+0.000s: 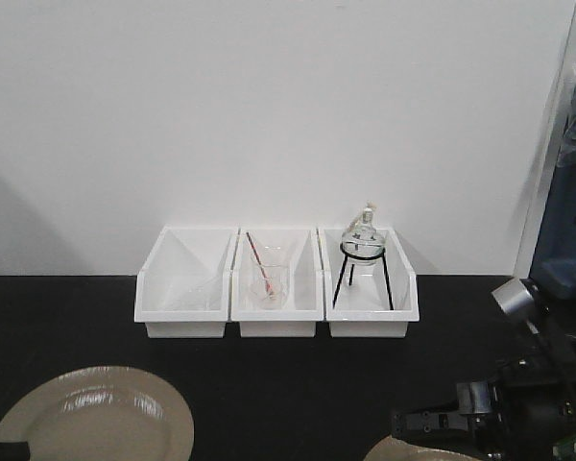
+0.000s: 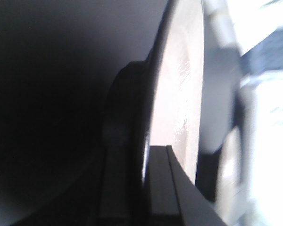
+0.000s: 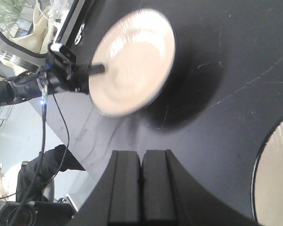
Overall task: Arrange circular plates on left workspace
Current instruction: 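Lift the plate with the left gripper and carry it toward the bins' center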
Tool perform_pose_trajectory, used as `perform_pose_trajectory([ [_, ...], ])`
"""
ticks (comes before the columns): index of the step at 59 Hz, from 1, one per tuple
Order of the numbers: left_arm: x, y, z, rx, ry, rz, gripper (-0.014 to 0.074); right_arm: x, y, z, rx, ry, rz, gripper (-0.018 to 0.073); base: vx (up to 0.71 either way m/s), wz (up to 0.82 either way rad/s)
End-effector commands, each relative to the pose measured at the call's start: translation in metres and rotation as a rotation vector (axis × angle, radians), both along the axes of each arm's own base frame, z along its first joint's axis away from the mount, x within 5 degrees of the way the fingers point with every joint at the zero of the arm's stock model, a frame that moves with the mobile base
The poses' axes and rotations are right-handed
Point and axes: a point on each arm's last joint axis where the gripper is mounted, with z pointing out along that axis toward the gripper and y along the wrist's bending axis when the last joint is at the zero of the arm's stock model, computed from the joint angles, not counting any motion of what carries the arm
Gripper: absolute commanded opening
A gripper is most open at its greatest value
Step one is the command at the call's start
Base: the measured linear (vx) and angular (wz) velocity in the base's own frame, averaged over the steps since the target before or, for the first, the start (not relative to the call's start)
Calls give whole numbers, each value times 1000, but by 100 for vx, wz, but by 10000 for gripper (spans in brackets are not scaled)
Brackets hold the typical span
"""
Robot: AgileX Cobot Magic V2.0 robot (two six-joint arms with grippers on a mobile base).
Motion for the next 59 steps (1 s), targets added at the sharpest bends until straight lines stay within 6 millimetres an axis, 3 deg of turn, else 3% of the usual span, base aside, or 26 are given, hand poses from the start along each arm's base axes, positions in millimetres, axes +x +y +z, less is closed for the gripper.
perform_pose_trajectory([
  [1, 11, -17, 37, -192, -162, 5, -1, -1, 1, 21, 59, -65, -3, -3, 0, 0],
  [25, 52, -109, 55, -105, -195, -71, -1, 0, 1, 21, 63, -66, -10, -3, 0, 0],
  [41, 77, -146, 76, -33, -220, -59, -1, -1, 1, 21, 65, -64, -4, -3, 0, 0],
  [59, 105, -177, 51, -107, -140, -126, -1, -1, 1, 21, 66, -64, -2, -3, 0, 0],
])
